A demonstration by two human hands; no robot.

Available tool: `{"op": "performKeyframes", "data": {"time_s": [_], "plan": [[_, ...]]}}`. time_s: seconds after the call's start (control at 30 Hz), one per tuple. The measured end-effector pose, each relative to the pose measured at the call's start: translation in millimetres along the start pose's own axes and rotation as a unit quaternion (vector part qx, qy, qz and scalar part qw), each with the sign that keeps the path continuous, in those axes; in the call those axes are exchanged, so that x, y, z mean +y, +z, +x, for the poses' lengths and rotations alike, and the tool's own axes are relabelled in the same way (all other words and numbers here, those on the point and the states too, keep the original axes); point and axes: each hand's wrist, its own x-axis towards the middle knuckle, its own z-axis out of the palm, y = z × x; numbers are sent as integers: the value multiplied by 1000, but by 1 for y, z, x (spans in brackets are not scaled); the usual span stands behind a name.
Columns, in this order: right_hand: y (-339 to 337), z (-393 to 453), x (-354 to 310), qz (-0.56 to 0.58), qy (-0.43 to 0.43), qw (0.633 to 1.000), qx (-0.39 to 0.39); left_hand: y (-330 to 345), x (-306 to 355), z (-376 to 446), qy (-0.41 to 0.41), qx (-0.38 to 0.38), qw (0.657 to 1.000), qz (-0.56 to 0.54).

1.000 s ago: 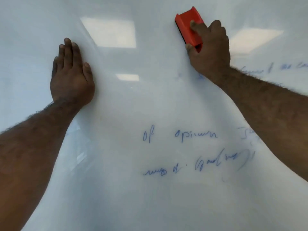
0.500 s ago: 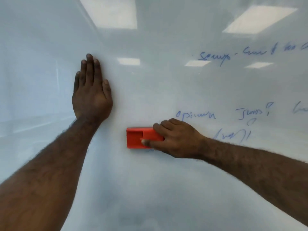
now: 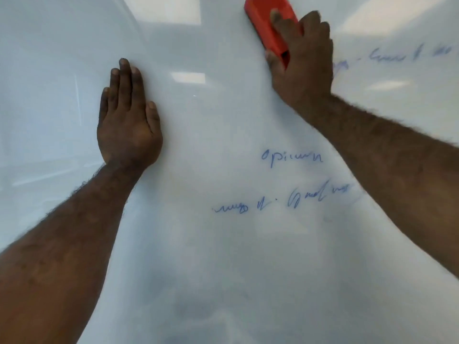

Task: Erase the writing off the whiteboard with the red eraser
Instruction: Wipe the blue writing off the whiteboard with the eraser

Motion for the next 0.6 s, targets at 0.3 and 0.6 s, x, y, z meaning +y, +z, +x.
{"op": "performKeyframes", "data": {"time_s": [0.3,0.6], "plan": [[-9,-272,-44,105,-397,885,-220,-1,1,-5,-4,-8,1000,6],[-18,-123,12,42,-476,855,-203,-1,2,-7,-9,10,1000,-2]]}}
